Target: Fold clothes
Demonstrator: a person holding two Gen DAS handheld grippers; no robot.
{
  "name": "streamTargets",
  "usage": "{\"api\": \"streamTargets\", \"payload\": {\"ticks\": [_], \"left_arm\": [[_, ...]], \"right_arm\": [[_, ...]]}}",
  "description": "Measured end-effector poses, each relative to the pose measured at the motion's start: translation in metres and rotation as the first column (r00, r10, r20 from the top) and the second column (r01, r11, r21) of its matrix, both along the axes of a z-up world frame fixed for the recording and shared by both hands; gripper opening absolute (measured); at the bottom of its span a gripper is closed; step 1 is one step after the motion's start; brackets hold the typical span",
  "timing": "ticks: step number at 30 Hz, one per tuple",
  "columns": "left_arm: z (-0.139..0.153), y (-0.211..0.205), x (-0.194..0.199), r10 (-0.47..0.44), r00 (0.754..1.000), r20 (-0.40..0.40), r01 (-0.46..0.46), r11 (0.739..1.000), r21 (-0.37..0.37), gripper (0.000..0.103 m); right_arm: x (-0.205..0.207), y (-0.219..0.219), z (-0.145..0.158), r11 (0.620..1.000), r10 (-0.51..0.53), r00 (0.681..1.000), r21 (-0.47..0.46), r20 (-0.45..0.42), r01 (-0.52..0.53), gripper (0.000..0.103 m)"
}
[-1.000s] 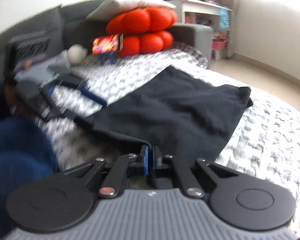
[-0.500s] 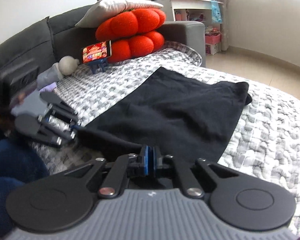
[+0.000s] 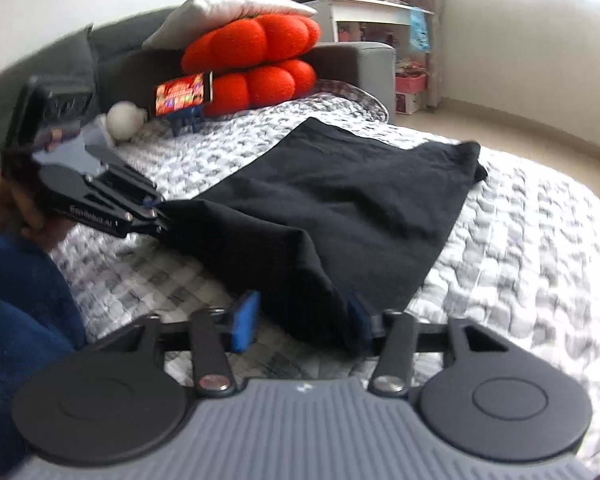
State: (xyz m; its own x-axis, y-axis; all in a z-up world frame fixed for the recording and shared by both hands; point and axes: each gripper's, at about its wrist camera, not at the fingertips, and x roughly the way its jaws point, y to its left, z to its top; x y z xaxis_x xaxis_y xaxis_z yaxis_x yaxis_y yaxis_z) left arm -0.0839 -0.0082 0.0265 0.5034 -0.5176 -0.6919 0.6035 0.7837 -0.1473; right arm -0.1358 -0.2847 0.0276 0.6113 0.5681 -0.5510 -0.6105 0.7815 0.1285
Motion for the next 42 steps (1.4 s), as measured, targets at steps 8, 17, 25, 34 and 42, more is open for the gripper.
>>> {"api": "streamTargets", "payload": {"ticks": [8,17,25,34,42], "left_arm": [[-0.001,0.003,-0.004,0.018,1.000,0.002,-0.018,1.000,-0.017,0.009],[0.012,0.018,-0.030,-0.013,1.000,0.028,0.014,0.999,-0.037,0.005],[0.033,0.023,-0.067,-0.072,0.996,0.058,0.074,0.997,-0.019,0.007],[0.017,0.026,-0.052,-0.048,0.997,0.063,0.047,0.999,0.014,0.015],[0.026,0.037,-0.045,-0.045,0.995,0.090,0.051,0.996,-0.067,0.012]], "right_arm": [[-0.012,-0.012,-0.001,0.992,-0.081,0.997,0.096,0.014,0.079,0.009],[-0.034,-0.005,0.017,0.996,-0.052,0.997,0.077,0.059,0.047,0.007],[-0.067,-0.006,0.035,0.998,-0.027,0.997,0.050,0.068,0.023,0.007],[-0.061,-0.010,0.019,0.994,-0.064,0.998,0.085,0.022,0.062,0.007],[-0.046,-0.013,0.022,0.988,-0.099,0.993,0.121,0.058,0.091,0.007]]}}
